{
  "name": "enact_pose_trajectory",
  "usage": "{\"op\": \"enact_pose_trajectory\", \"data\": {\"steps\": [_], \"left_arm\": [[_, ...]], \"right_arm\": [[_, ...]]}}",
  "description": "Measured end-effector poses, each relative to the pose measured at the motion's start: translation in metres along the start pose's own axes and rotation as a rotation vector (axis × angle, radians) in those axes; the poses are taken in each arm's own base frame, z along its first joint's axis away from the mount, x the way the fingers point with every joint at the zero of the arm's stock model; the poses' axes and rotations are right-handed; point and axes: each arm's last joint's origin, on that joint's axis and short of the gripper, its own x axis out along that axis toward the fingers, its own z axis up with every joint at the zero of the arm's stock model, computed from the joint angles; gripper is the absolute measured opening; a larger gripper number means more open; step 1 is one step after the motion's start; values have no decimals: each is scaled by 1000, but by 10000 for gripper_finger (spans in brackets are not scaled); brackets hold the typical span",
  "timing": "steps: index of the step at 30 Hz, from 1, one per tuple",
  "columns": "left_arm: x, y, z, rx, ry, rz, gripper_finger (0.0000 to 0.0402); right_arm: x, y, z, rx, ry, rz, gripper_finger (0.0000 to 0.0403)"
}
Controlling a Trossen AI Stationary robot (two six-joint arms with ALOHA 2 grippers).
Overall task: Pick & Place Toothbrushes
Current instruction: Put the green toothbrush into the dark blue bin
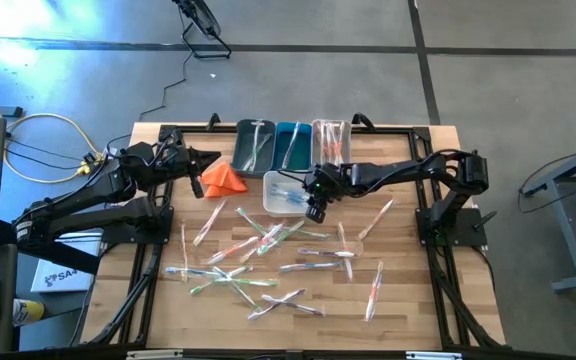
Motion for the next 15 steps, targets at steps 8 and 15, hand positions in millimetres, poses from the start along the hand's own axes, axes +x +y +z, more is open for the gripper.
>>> {"op": "enact_pose_trajectory", "data": {"steps": [8, 15], "left_arm": [[0, 0, 0, 0, 0, 0, 8], [0, 0, 0, 0, 0, 0, 8]], "right_arm": [[-8, 0, 3, -13, -31, 9, 140], [-32, 1, 11, 7, -104, 24, 120]]}}
